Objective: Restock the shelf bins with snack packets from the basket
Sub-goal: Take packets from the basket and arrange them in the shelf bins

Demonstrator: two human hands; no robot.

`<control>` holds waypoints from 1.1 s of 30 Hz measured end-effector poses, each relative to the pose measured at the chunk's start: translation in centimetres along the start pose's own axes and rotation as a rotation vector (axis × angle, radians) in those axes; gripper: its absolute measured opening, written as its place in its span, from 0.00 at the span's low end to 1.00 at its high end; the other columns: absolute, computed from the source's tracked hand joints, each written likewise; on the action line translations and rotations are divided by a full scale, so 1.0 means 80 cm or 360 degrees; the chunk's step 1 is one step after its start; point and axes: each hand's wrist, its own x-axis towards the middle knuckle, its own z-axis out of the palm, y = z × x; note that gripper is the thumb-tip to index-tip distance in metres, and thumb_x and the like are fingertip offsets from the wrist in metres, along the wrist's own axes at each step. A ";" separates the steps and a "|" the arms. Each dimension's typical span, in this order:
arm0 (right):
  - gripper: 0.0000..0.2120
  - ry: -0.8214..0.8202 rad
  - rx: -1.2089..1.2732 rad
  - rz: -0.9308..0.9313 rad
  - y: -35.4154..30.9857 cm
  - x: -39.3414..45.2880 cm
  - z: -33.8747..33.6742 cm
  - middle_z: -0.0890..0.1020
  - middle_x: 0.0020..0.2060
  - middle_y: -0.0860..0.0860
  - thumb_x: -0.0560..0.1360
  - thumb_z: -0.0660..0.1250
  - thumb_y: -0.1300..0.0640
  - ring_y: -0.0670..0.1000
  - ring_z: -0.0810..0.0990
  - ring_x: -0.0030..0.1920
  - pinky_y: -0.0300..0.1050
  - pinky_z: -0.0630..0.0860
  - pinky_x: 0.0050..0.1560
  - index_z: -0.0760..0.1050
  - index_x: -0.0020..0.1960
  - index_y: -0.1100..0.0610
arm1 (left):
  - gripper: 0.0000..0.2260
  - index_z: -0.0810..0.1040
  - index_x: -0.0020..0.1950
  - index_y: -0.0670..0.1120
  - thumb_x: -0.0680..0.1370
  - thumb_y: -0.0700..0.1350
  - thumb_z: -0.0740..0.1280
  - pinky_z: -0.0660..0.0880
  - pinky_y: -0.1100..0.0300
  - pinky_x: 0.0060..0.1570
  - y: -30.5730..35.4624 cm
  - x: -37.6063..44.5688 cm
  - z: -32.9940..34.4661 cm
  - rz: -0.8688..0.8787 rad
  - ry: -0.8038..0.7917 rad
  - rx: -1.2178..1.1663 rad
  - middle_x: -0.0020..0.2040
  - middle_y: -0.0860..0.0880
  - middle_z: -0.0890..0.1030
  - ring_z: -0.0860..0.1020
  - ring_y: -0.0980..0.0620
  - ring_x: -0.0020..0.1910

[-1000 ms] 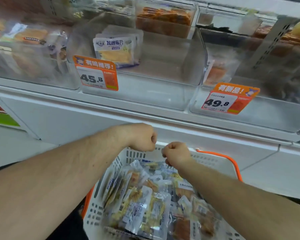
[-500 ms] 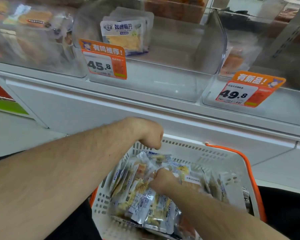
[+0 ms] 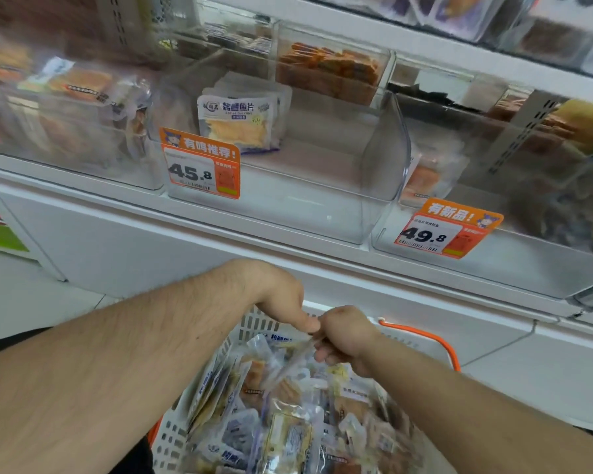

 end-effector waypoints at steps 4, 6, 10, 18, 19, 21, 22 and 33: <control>0.03 0.0138 0.0609 0.0052 -0.033 -0.011 -0.030 0.79 0.26 0.56 0.76 0.64 0.67 0.49 0.77 0.23 0.38 0.73 0.24 0.77 0.47 0.64 | 0.40 0.66 0.75 0.47 0.71 0.72 0.63 0.71 0.52 0.62 -0.001 -0.013 -0.008 -0.0068 -0.0087 -0.0090 0.69 0.47 0.74 0.74 0.46 0.64; 0.05 0.0120 0.0857 0.0106 -0.046 -0.016 -0.040 0.80 0.25 0.55 0.77 0.64 0.66 0.46 0.77 0.22 0.36 0.74 0.23 0.77 0.43 0.63 | 0.35 0.65 0.75 0.48 0.73 0.63 0.70 0.73 0.53 0.59 -0.001 -0.019 -0.009 -0.0037 0.0027 -0.0114 0.64 0.49 0.75 0.75 0.48 0.58; 0.13 0.0005 0.1119 0.0111 -0.065 -0.035 -0.059 0.78 0.23 0.54 0.78 0.62 0.65 0.45 0.76 0.20 0.34 0.74 0.22 0.75 0.35 0.63 | 0.17 0.72 0.67 0.47 0.78 0.39 0.66 0.70 0.62 0.34 -0.013 -0.034 -0.019 0.0019 0.0484 -0.0284 0.54 0.51 0.77 0.75 0.51 0.45; 0.20 0.0206 0.0311 -0.0390 -0.090 -0.060 -0.074 0.69 0.33 0.49 0.75 0.67 0.37 0.50 0.61 0.30 0.42 0.60 0.29 0.76 0.51 0.54 | 0.04 0.82 0.43 0.47 0.78 0.42 0.70 0.79 0.53 0.45 -0.065 -0.068 -0.051 0.0146 0.1120 -0.1066 0.39 0.47 0.84 0.80 0.51 0.38; 0.18 0.0227 0.0192 -0.0480 -0.094 -0.062 -0.072 0.71 0.35 0.48 0.74 0.69 0.39 0.50 0.62 0.32 0.43 0.61 0.31 0.78 0.52 0.53 | 0.06 0.81 0.41 0.48 0.78 0.42 0.70 0.78 0.52 0.45 -0.069 -0.070 -0.053 0.0172 0.1161 -0.1139 0.38 0.48 0.83 0.79 0.51 0.38; 0.14 0.0208 0.0148 -0.0583 -0.102 -0.063 -0.067 0.76 0.41 0.50 0.75 0.72 0.46 0.49 0.62 0.31 0.43 0.63 0.29 0.80 0.54 0.54 | 0.08 0.80 0.39 0.48 0.79 0.42 0.69 0.75 0.55 0.43 -0.073 -0.072 -0.055 0.0212 0.1196 -0.1220 0.36 0.49 0.81 0.77 0.53 0.36; 0.12 0.0186 0.0171 -0.0594 -0.105 -0.063 -0.064 0.78 0.42 0.52 0.75 0.73 0.49 0.49 0.62 0.29 0.42 0.63 0.28 0.80 0.54 0.55 | 0.09 0.79 0.39 0.48 0.79 0.42 0.69 0.74 0.57 0.42 -0.074 -0.073 -0.056 0.0220 0.1206 -0.1245 0.35 0.50 0.80 0.76 0.54 0.36; 0.05 0.0154 0.0276 -0.0687 -0.191 -0.078 -0.048 0.83 0.38 0.54 0.77 0.71 0.58 0.48 0.69 0.22 0.39 0.69 0.25 0.81 0.51 0.58 | 0.08 0.82 0.43 0.54 0.77 0.40 0.71 0.81 0.49 0.45 -0.088 -0.074 -0.071 0.0439 0.2113 -0.1845 0.37 0.56 0.84 0.82 0.55 0.38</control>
